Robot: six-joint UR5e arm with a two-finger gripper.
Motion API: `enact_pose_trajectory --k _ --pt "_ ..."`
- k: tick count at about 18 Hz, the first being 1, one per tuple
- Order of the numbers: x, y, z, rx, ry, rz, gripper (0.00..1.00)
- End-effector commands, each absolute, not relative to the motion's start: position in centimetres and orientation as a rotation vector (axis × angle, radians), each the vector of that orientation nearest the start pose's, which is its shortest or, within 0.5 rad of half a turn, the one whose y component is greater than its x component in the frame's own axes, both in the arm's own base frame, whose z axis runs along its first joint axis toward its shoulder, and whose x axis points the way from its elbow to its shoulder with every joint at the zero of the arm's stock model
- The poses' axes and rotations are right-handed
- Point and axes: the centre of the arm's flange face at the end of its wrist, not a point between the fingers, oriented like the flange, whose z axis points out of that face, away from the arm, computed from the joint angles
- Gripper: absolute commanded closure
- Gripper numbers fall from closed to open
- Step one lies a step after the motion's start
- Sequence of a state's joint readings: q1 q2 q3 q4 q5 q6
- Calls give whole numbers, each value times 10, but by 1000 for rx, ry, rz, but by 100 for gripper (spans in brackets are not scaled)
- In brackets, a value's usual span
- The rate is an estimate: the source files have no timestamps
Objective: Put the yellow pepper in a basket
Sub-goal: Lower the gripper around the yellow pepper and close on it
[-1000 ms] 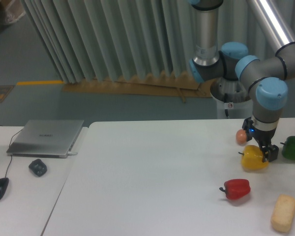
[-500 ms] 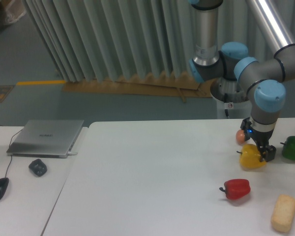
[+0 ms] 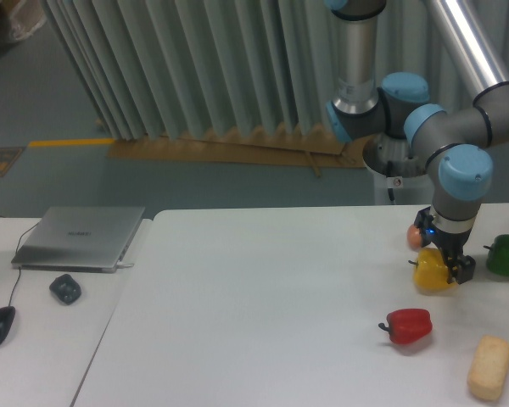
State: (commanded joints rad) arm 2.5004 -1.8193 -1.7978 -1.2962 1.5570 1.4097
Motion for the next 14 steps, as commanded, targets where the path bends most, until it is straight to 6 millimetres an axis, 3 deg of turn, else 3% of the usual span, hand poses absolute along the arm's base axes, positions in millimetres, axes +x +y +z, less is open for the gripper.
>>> enact_pose_trajectory --k 2,6,7,11,14 --pt "-345 425 277 -3102 760 -304 1" --pt "-346 426 275 -3122 773 -297 23" --pt "-344 428 277 -3130 785 -286 35" --pt "-346 429 279 -3130 785 -276 36" --pt "-350 431 296 -3126 781 -232 36"
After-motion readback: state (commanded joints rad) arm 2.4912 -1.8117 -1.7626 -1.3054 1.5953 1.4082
